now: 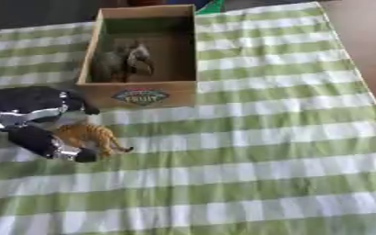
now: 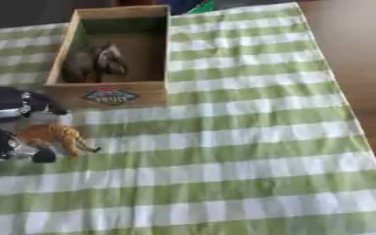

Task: Pick up objects on the table and place them in the box.

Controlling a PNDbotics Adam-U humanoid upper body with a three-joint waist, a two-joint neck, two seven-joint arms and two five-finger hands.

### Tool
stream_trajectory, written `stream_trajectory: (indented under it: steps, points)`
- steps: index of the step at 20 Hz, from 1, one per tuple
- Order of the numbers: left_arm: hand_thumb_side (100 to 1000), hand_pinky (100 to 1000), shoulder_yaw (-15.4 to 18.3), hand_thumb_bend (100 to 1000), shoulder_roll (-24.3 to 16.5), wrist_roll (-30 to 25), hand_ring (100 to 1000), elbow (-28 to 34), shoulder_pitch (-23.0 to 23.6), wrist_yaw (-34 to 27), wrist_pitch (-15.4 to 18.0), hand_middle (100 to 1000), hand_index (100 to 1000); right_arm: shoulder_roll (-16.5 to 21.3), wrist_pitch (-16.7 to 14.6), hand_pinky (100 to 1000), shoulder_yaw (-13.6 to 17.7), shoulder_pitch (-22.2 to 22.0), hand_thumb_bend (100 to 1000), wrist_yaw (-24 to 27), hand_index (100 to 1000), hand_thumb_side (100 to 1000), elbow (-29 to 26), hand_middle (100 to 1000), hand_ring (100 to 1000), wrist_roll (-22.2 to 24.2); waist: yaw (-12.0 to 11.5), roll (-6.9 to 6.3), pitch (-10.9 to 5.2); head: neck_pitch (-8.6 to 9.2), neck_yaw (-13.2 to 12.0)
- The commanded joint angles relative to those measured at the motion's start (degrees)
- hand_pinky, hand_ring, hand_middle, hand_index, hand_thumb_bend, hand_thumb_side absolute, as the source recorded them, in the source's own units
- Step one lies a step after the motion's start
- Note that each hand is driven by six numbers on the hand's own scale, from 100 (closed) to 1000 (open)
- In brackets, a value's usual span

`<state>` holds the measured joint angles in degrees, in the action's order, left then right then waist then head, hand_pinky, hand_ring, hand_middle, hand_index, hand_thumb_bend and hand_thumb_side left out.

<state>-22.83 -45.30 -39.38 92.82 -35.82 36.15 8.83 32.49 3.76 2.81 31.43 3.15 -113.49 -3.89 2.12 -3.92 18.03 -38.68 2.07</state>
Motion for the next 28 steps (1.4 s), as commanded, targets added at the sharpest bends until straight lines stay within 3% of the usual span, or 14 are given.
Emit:
stream_trajectory:
  steps: [1, 6, 9, 11, 13, 14, 18, 22, 23, 24, 28]
  points:
    - [963, 642, 0.16, 648, -0.9, -0.44, 859, -0.67, -1.0, 1.21, 0.47, 780, 913, 0.64, 0.22, 847, 0.61, 0.51, 100, 0.43, 876, 1000, -1.11, 696, 759, 0.16, 0.08, 0.23, -0.96, 0.73, -0.32]
    - [902, 633, -0.55, 574, -0.7, -0.57, 852, -2.28, -1.24, 3.02, 1.18, 776, 909, 0.23, 0.35, 848, 0.59, 0.41, 100, 0.7, 874, 1000, -1.11, 688, 758, 0.57, 0.16, 0.27, -0.97, 0.95, -0.4]
    - [873, 621, -0.87, 486, -0.41, -0.52, 840, -3.44, -1.36, 4.05, 1.49, 762, 897, 0.03, 0.46, 849, 0.67, 0.28, 100, 0.89, 875, 1000, -1.11, 687, 758, 0.75, 0.26, 0.31, -0.93, 1.03, -0.44]
    - [853, 609, -0.81, 392, -0.2, -0.03, 826, -4.02, -1.45, 4.65, 1.4, 744, 885, 0.0, 0.49, 849, 0.74, 0.2, 100, 0.94, 877, 1000, -1.11, 687, 758, 0.86, 0.29, 0.36, -0.89, 0.97, -0.39]
    - [743, 569, -0.55, 131, -0.08, 1.0, 785, -4.4, -1.56, 5.31, 0.89, 689, 847, -0.02, 0.48, 849, 0.75, 0.13, 100, 0.97, 880, 1000, -1.11, 686, 758, 1.05, 0.29, 0.39, -0.87, 0.99, -0.37]
    - [683, 556, -0.45, 100, 0.0, 1.65, 771, -4.56, -1.6, 5.59, 0.53, 670, 836, -0.08, 0.5, 849, 0.79, 0.1, 100, 0.99, 880, 1000, -1.11, 685, 758, 1.1, 0.29, 0.4, -0.85, 1.0, -0.36]
    - [552, 497, -0.44, 100, 0.29, 4.25, 710, -5.06, -1.77, 6.81, -0.45, 594, 783, -0.23, 0.55, 851, 0.88, 0.03, 100, 1.18, 882, 1000, -1.11, 685, 759, 1.25, 0.34, 0.44, -0.79, 1.09, -0.41]
    - [481, 412, -0.74, 100, 0.49, 5.07, 621, -5.31, -1.55, 6.08, -1.11, 507, 706, -0.36, 0.56, 853, 1.02, -0.22, 100, 1.37, 885, 1000, -1.11, 687, 761, 1.45, 0.38, 0.47, -0.8, 1.06, -0.26]
    - [445, 397, -0.79, 100, 0.49, 4.89, 610, -5.19, -1.53, 5.51, -1.25, 496, 695, -0.45, 0.61, 854, 1.09, -0.32, 100, 1.4, 886, 1000, -1.11, 688, 762, 1.48, 0.36, 0.45, -0.82, 1.05, -0.27]
    - [350, 368, -0.78, 100, 0.49, 4.66, 587, -5.05, -1.51, 4.91, -1.39, 475, 670, -0.56, 0.67, 855, 1.15, -0.41, 100, 1.44, 886, 1000, -1.11, 688, 762, 1.51, 0.33, 0.43, -0.84, 1.06, -0.28]
    - [301, 340, -0.34, 100, 0.37, 3.76, 565, -4.19, -1.38, 2.65, -1.99, 462, 652, -0.7, 0.9, 856, 1.24, -0.72, 100, 1.48, 888, 1000, -1.11, 688, 763, 1.84, 0.26, 0.43, -0.96, 1.07, -0.23]
